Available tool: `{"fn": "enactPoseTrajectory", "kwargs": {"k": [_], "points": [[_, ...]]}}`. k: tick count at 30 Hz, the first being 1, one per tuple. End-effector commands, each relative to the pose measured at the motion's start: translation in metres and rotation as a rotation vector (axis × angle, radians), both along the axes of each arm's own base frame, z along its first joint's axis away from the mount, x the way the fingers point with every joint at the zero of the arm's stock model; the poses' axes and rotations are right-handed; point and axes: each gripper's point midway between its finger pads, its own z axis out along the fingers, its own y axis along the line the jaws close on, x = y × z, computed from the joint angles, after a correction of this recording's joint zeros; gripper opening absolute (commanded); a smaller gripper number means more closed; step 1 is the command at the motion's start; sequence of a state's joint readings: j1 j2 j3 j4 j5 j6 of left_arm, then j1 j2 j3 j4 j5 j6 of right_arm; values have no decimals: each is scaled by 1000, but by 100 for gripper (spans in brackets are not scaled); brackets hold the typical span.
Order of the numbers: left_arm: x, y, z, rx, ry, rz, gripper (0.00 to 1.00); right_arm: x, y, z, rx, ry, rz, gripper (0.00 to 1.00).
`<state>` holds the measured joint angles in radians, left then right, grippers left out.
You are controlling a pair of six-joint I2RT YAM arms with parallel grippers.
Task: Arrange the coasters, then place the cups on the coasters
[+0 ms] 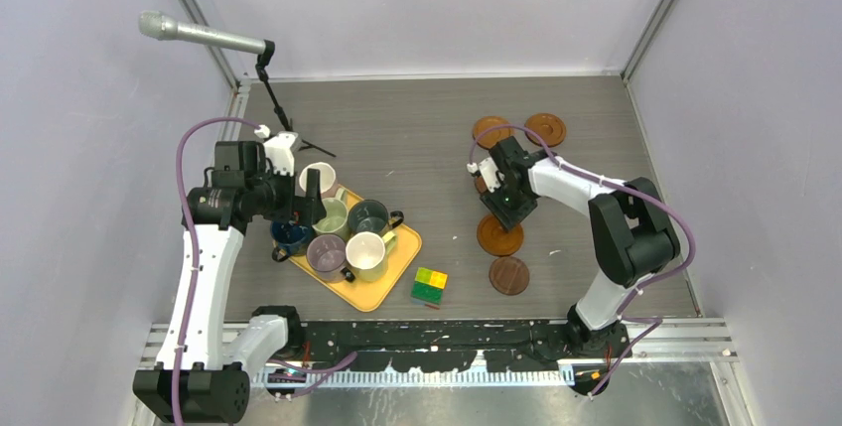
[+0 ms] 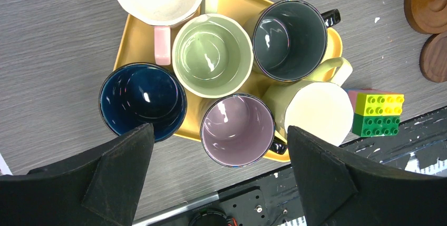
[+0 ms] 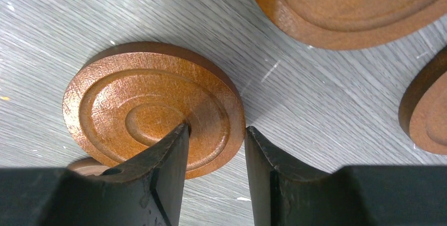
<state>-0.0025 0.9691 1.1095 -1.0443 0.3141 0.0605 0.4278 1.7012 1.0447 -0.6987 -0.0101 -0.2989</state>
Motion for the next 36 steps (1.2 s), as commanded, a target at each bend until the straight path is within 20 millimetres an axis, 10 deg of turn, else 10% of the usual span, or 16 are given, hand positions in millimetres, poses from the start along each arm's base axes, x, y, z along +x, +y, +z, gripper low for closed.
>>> {"fn": "enactPoseTrajectory", "kwargs": {"k": [1, 8, 18, 28, 36], "points": [[4, -1, 4, -3, -34, -3, 100, -7, -16, 3, -36, 8, 4, 47], [4, -1, 4, -3, -33, -4, 100, -1, -14, 13, -28, -9, -3, 51], [4, -2, 4, -8, -27, -5, 100, -25, 17, 79, 203, -8, 66, 65], [4, -4, 4, -15, -27, -11, 100, -87, -9, 52, 76, 114, 218, 62], [3, -3, 5, -12, -29, -8, 100, -94, -7, 31, 9, 85, 244, 62]]}}
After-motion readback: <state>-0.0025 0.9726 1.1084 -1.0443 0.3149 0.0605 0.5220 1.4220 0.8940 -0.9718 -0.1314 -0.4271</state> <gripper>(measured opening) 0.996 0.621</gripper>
